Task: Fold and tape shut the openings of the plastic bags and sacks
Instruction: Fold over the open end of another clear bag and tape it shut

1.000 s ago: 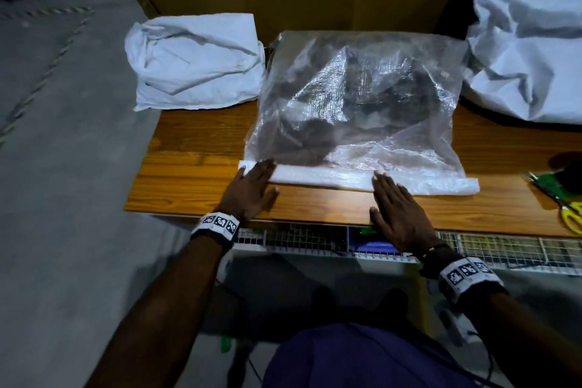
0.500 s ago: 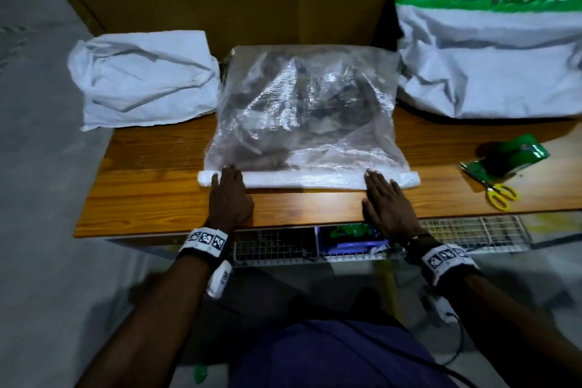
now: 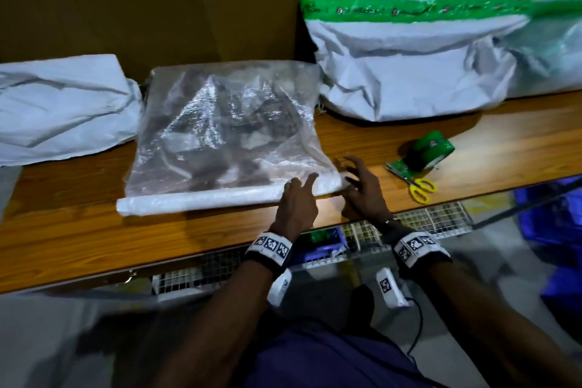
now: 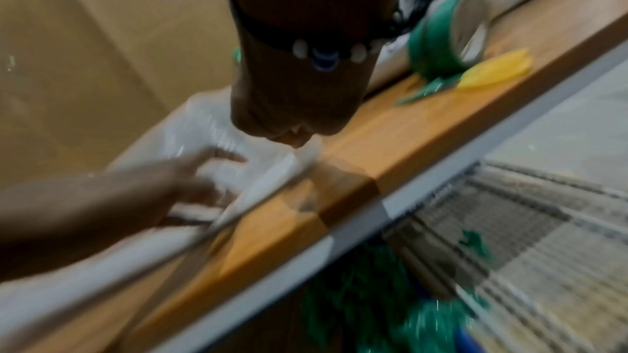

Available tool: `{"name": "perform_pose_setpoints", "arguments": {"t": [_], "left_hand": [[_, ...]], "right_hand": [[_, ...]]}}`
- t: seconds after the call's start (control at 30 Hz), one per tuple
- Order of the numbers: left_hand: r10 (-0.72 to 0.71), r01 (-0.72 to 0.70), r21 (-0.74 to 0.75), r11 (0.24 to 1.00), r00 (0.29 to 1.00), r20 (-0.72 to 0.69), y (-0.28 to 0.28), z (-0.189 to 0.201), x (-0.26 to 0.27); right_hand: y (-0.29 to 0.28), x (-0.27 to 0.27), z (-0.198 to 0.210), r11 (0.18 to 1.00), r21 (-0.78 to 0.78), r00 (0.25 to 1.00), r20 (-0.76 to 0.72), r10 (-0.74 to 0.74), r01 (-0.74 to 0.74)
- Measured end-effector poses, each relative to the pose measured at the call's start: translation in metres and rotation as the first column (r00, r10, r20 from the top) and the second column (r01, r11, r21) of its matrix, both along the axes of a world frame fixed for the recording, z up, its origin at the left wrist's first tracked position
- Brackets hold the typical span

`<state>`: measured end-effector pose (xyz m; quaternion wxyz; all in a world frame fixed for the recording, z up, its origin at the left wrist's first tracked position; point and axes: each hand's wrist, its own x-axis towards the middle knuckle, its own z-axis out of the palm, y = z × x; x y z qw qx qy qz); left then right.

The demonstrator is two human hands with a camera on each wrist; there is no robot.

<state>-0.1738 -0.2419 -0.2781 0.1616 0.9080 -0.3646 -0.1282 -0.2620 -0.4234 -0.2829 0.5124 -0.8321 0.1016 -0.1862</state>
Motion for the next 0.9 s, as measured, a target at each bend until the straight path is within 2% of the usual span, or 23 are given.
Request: {"name": "perform_pose_setpoints", "arguments": {"t": [0.03,0.1,0.2,0.3,0.4,0.47,0.57,0.7,0.8,0.9], "left_hand": [[-0.016,0.013,0.053,0.998,0.998,0.059,-0.01,-0.001,-0.006],[0.076,-0.08,0.114,0.99,0.996,0.038,-0.034,0.005,-0.025],[0.231,-0.233,0.141,0.962,0.972,0.028,-0.076,0.014,-0.05],[0.311,-0.312,0.116,0.943,0.95,0.023,-0.12,0.019,-0.07],[0.419,-0.414,0.083,0.906,0.907,-0.04,-0.155,0.017,-0.084],[0.504,-0.494,0.105,0.863,0.858,-0.099,-0.175,0.013,-0.091],[0.609,-0.576,0.202,0.792,0.77,-0.192,-0.201,0.015,-0.102],[0.681,-0.633,0.253,0.732,0.7,-0.216,-0.225,0.02,-0.111],[0.684,-0.627,0.28,0.727,0.698,-0.211,-0.23,0.017,-0.109],[0.628,-0.566,0.292,0.771,0.75,-0.207,-0.221,0.011,-0.099]], "right_hand": [[-0.024,-0.005,0.01,0.999,-0.025,0.999,0.034,-0.021,0.022],[-0.077,-0.018,0.033,0.989,-0.136,0.997,0.064,-0.042,0.05],[-0.159,-0.035,0.073,0.934,-0.355,0.998,-0.032,-0.046,0.031],[-0.232,-0.046,0.089,0.852,-0.496,0.966,-0.255,0.042,-0.168],[-0.279,-0.046,0.069,0.774,-0.449,0.853,-0.475,0.216,-0.446],[-0.296,-0.044,0.053,0.74,-0.413,0.802,-0.528,0.28,-0.53],[-0.306,-0.038,0.056,0.759,-0.362,0.805,-0.483,0.344,-0.541],[-0.302,-0.033,0.072,0.719,-0.368,0.793,-0.433,0.428,-0.59],[-0.306,-0.031,0.077,0.695,-0.366,0.77,-0.459,0.444,-0.619],[-0.307,-0.027,0.082,0.684,-0.377,0.759,-0.497,0.42,-0.625]]}}
